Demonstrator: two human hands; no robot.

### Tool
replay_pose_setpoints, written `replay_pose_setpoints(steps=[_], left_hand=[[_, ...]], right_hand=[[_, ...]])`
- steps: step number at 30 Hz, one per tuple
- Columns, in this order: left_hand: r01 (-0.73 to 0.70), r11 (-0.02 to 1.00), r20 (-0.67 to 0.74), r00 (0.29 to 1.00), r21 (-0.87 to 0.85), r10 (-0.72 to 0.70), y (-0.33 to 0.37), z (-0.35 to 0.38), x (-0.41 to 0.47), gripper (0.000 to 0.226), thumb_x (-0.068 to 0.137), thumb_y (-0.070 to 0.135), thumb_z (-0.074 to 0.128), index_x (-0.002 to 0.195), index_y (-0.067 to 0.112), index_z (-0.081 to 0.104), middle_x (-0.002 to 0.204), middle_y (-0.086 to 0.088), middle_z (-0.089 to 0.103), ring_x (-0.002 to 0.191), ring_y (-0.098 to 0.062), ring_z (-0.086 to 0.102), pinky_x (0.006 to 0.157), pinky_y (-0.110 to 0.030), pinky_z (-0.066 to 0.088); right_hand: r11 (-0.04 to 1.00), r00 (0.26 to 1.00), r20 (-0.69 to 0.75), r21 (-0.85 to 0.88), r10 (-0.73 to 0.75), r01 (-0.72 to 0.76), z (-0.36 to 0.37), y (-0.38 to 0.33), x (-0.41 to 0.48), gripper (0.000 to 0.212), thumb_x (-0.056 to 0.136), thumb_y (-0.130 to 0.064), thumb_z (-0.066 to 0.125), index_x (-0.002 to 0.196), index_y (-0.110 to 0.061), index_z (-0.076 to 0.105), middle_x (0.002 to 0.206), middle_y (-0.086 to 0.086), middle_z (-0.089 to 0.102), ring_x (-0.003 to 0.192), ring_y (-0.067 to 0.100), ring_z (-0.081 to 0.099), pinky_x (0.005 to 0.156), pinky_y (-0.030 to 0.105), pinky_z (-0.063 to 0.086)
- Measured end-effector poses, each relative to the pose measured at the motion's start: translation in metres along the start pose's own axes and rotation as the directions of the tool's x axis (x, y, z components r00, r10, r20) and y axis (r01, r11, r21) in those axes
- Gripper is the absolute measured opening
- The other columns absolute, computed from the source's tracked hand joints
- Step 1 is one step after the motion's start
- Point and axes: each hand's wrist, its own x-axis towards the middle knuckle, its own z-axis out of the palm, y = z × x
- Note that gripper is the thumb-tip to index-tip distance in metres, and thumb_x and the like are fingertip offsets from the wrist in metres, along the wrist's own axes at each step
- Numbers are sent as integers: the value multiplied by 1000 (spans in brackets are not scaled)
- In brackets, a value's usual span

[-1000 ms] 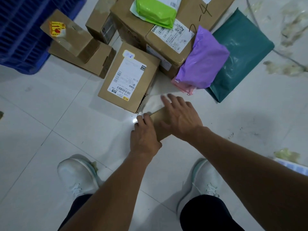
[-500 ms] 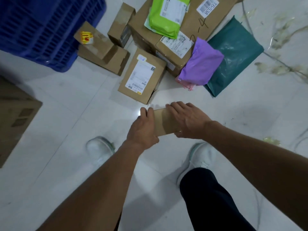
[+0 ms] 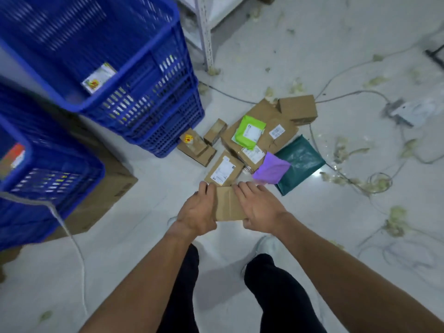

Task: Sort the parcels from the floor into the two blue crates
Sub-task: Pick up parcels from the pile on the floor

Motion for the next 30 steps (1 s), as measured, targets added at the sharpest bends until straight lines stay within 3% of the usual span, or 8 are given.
replay_pose_setpoints(steps=[4, 10, 16, 21, 27, 30], left_hand=[[101, 991, -35, 994, -84, -104, 5, -56, -71, 82, 59, 19, 84, 123, 18, 32, 120, -3, 33, 66, -20, 47, 57, -36, 44], [195, 937, -58, 974, -289, -221, -4, -115, -135, 88, 62, 21, 81, 132, 27, 27, 119, -2, 33, 77, -28, 60, 72, -42, 55], [148, 920, -138, 968, -362, -209, -53, -172, -161, 94, 61, 29, 83, 136, 28, 27, 121, -5, 37, 87, -31, 59, 76, -40, 52], [116, 920, -223, 952, -374, -210, -118, -232, -171, 98, 61, 33, 87, 139, 26, 28, 126, -8, 37, 98, -36, 61, 81, -41, 49], [65, 907, -325, 921, -416, -215, -193, -278, -181, 95, 63, 36, 85, 138, 28, 28, 117, -5, 35, 90, -33, 60, 71, -37, 43], [56, 880, -350, 904, -472, -245, -216, -290, -181, 95, 61, 35, 83, 136, 34, 26, 112, -1, 32, 89, -31, 59, 74, -38, 47]], right_hand=[[1000, 1000, 1, 21, -22, 21, -83, -40, -40, 97, 71, -40, 70, 149, -5, 23, 131, 12, 43, 116, 29, 45, 92, 39, 42], [996, 994, -63, 5, -84, 85, -169, -71, -55, 92, 70, -34, 70, 146, -9, 25, 134, 9, 38, 124, 26, 39, 95, 37, 44], [997, 994, -93, -66, -54, 48, -236, -106, -20, 91, 62, -50, 76, 136, -12, 39, 122, 7, 46, 111, 26, 50, 90, 40, 48], [994, 992, -126, -110, -31, 17, -302, -151, 26, 99, 68, -50, 74, 146, -13, 27, 132, 6, 38, 118, 26, 47, 94, 41, 44], [993, 977, -209, -116, -44, 20, -353, -201, 80, 102, 73, -47, 70, 152, -9, 18, 142, 9, 31, 120, 29, 50, 94, 41, 48], [990, 974, -218, -134, -61, 32, -377, -213, 101, 103, 71, -45, 70, 152, -10, 17, 143, 8, 29, 116, 29, 54, 89, 42, 50]])
